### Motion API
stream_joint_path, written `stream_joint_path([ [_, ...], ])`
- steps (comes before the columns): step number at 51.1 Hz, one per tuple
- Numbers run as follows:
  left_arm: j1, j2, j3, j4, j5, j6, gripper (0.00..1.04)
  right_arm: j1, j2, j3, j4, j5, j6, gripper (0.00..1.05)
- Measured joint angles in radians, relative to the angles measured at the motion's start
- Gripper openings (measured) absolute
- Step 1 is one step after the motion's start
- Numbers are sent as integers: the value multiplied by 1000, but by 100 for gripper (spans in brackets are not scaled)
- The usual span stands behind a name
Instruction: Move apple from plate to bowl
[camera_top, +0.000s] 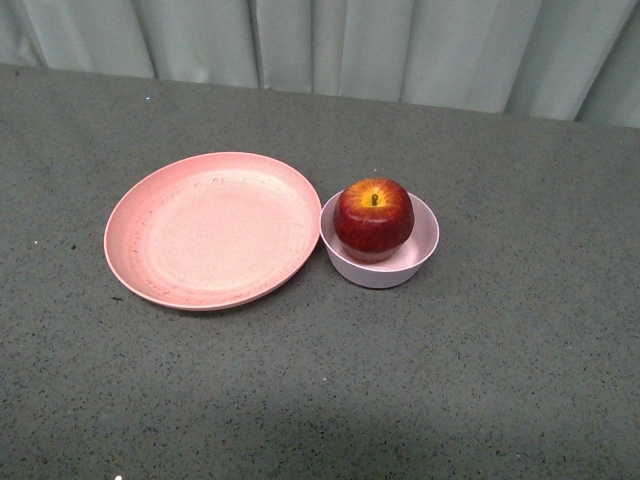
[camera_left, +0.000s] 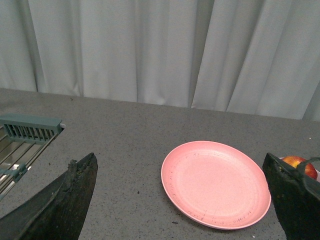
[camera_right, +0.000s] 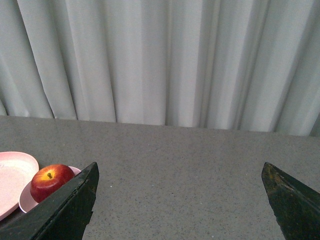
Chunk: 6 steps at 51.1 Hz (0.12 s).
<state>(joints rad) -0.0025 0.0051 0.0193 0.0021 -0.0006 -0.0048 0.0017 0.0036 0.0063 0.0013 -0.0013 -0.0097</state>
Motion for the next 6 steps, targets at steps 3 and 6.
stream_joint_path([
  [3,0,0,0,0,0,0,98,0,0,0,0,0,0,95],
  [6,0,0,0,0,0,0,98,0,0,0,0,0,0,95],
])
